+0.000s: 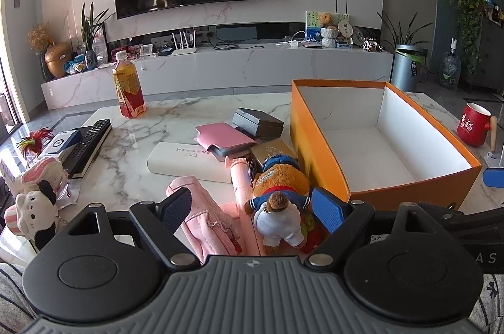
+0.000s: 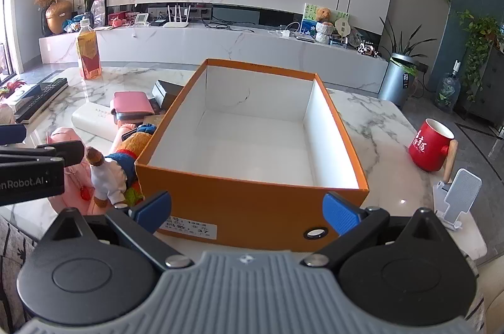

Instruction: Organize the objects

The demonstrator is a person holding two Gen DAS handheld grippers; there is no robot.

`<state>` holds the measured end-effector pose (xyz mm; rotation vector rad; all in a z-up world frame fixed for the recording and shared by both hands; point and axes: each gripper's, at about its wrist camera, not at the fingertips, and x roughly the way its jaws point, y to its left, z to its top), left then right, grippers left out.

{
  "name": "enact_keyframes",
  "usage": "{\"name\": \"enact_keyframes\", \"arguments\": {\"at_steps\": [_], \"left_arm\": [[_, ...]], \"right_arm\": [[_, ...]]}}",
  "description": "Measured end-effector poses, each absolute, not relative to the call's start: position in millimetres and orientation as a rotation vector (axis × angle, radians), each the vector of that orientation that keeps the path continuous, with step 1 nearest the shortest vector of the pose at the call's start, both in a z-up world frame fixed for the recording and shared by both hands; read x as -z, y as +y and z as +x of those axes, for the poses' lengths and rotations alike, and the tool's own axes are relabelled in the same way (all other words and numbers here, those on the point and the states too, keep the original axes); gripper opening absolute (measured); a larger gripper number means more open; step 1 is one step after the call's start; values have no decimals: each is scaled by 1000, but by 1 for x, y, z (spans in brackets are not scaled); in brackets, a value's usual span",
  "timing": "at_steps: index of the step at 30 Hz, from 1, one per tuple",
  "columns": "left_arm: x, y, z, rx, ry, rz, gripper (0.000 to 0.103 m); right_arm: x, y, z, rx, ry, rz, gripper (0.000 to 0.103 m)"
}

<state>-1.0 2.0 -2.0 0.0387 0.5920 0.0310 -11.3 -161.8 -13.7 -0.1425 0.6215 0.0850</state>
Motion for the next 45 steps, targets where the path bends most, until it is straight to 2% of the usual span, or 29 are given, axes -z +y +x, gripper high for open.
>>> {"name": "enact_keyframes", "arguments": {"at_steps": [40,45], "left_arm": [[3,7,-1,-57,629,38,99],[-5,23,-1,-110,607,-33,99]], "right_arm": [[20,-154,-11,-132,649,-150,102],[20,-151,-10,-203,636,-95,102]]}}
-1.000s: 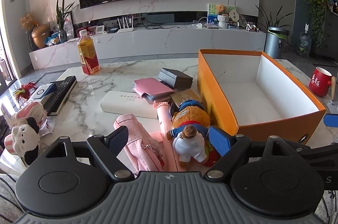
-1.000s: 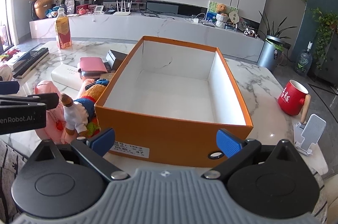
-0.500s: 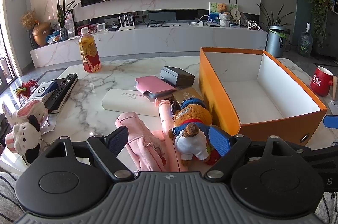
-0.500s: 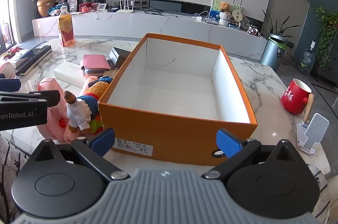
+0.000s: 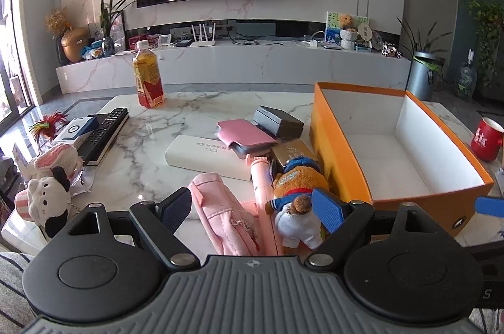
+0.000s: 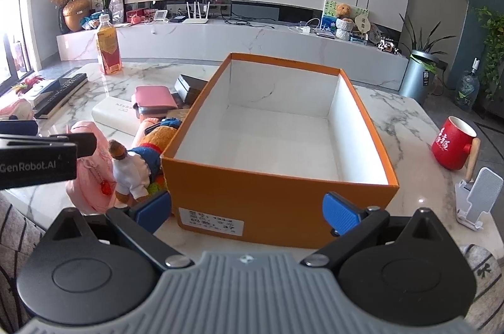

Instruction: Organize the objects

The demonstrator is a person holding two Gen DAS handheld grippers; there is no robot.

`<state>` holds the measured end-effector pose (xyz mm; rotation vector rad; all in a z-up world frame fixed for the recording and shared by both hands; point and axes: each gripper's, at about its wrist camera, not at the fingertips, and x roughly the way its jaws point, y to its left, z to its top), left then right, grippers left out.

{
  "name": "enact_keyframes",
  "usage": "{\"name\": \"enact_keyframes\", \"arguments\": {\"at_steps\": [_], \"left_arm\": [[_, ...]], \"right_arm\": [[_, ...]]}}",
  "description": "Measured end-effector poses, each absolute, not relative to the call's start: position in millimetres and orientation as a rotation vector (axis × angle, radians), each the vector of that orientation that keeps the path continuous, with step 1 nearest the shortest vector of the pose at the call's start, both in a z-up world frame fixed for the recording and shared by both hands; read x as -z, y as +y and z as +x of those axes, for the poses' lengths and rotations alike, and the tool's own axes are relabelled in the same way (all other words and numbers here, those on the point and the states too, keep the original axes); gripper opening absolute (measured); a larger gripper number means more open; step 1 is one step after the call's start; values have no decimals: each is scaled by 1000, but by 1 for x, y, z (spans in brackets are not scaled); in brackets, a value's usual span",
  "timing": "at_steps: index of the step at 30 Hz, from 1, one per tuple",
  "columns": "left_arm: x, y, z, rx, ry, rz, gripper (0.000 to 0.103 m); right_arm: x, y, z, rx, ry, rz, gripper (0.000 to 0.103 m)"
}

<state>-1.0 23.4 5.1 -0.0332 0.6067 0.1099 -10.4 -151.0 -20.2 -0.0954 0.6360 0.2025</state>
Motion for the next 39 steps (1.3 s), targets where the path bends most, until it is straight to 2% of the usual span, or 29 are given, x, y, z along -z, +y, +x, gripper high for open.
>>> {"name": "enact_keyframes", "arguments": {"at_steps": [10,17,20,22,24,25,28,32,35,36,39], "left_arm": [[4,96,13,-270,729,-148,99],[12,119,12,-251,808,-226,99],[13,124,9,-247,802,-239,99],[15,127,10,-241,808,-253,99],[18,132,12,-235,824,-278,99],[19,134,13,-234,834,-291,99],[23,140,14,-229,847,-322,99],[25,144,13,-213,853,-347,99],[25,144,13,-200,857,-352,99],[27,144,15,-200,861,-348,99],[35,138,28,-206,897,-324,99]], "right_arm": [[25,-105,9,-469,675,35,102],[11,-85,19,-598,540,136,101],[9,-73,35,-615,598,146,101],[16,-63,51,-550,699,148,97],[26,-56,68,-448,806,172,76],[25,-50,69,-386,782,130,74],[31,-39,84,-290,816,93,73],[39,-12,101,-227,876,-130,75],[47,-4,109,-192,879,-230,60],[49,0,110,-187,885,-279,58],[56,5,112,-180,897,-340,61]]}}
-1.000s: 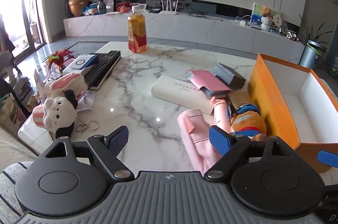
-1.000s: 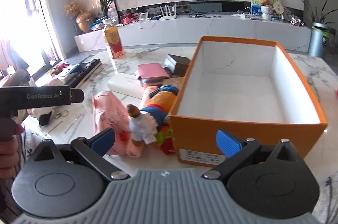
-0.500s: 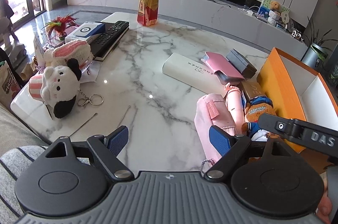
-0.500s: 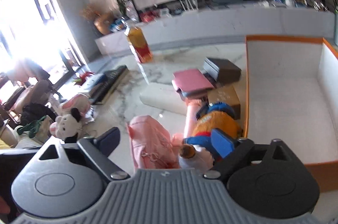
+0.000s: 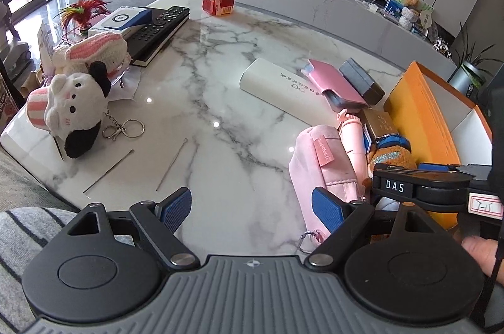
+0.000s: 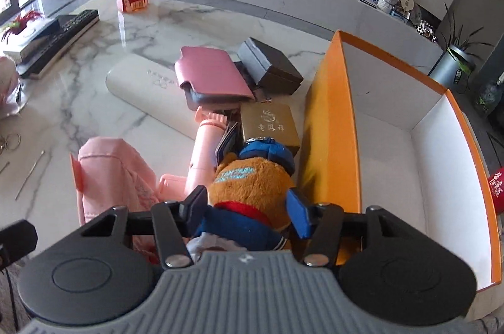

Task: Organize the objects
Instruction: 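Grasp the brown plush bear with the right gripper while the left gripper approaches the pink pouch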

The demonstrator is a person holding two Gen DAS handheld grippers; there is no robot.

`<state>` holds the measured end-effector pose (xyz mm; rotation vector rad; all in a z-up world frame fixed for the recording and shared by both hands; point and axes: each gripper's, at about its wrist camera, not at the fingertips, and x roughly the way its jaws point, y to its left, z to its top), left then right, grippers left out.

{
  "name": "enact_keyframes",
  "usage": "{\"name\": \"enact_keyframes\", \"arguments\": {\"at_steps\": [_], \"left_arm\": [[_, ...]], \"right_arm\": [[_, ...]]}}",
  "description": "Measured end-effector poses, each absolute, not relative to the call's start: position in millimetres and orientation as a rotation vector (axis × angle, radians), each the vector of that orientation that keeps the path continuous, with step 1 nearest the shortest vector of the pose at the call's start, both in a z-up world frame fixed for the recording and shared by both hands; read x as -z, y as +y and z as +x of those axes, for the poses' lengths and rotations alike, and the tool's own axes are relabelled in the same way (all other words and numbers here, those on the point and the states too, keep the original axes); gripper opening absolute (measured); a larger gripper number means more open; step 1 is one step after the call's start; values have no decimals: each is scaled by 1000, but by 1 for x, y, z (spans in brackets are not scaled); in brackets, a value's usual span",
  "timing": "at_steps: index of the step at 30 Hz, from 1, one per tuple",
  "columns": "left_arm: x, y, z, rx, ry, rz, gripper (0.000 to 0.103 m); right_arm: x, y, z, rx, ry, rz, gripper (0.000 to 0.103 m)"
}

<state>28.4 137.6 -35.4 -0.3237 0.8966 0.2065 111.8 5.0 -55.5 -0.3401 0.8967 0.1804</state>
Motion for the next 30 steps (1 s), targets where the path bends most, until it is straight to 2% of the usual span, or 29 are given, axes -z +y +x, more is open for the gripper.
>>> {"name": "enact_keyframes", "arguments": {"at_steps": [2,3,4,7,14,18,21,23,24,25,30], "left_arm": [[39,131,40,-173,922,-315,99],[39,128,44,-145,921,-316,90],[39,126,48,-141,918,-314,88],[40,123,57,-128,927,-303,92],[36,126,59,25,913,-396,95],[42,117,70,-13,969,-314,96],[51,112,79,-13,1010,-286,96],[55,112,81,-40,1016,-278,95],[57,114,82,-55,1018,-285,95],[60,115,84,-69,1031,-287,95],[72,114,88,-94,1087,-276,94]], "right_arm": [[57,6,114,-172,904,-346,62],[57,7,116,-170,914,-348,64],[58,9,117,-165,926,-359,64],[69,15,124,-135,965,-531,72],[78,1,135,-133,1019,-522,90],[90,5,135,-144,1009,-578,102],[94,6,130,-141,959,-614,101],[92,6,126,-134,923,-628,94],[91,6,125,-145,915,-635,71],[91,1,129,-150,937,-593,66],[89,-8,131,-173,933,-513,67]]}}
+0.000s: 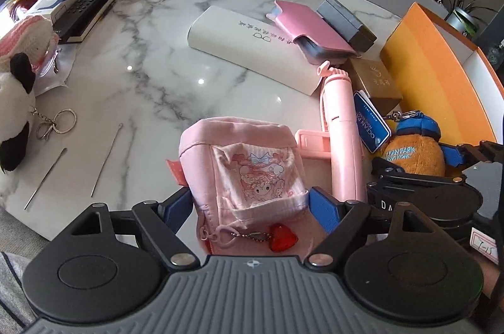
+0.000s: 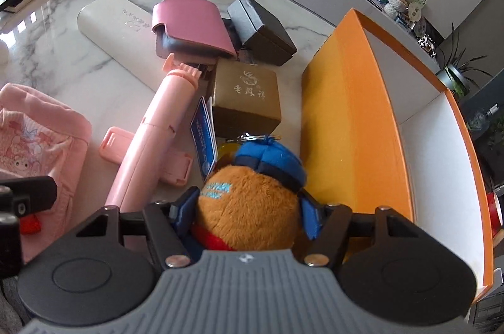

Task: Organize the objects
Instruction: 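Grasp the brown plush bear with the right gripper while the left gripper approaches the pink pouch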

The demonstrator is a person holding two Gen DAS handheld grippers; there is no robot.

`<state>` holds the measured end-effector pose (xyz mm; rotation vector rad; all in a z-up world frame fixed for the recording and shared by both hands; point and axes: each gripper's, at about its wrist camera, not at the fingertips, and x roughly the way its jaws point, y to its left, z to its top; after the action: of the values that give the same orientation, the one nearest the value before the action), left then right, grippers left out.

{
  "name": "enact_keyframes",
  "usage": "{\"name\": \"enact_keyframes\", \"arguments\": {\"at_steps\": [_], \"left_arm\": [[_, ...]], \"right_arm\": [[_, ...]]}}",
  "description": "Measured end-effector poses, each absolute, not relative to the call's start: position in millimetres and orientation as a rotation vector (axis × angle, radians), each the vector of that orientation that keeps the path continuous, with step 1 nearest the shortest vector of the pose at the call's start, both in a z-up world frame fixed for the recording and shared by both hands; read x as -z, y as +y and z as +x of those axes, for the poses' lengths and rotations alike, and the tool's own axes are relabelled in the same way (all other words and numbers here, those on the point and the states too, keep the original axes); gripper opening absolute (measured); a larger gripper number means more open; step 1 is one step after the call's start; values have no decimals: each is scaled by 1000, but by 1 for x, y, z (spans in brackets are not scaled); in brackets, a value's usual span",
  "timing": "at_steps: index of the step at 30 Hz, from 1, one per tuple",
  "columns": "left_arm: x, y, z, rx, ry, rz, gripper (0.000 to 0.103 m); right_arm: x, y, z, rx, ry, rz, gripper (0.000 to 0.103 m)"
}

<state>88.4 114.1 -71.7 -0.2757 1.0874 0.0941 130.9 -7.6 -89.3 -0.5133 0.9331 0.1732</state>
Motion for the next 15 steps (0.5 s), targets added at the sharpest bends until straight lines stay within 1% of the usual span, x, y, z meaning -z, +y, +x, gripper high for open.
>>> {"name": "enact_keyframes", "arguments": {"at_steps": [5,9,11,15], "left_arm": [[72,116,84,-94,1090,-275,95],[72,125,78,-125,1120,-269,98],[69,129,75,-145,1116,-278,98],[48,141,53,-127,1020,-329,98]], "right_arm": [[89,-10,131,-192,940,-484,67],[93,-15,128,-217,956,-441,69],[99,-19,128,-237,982,-406,70],[102,-24,123,-262,960,-383,70]]}}
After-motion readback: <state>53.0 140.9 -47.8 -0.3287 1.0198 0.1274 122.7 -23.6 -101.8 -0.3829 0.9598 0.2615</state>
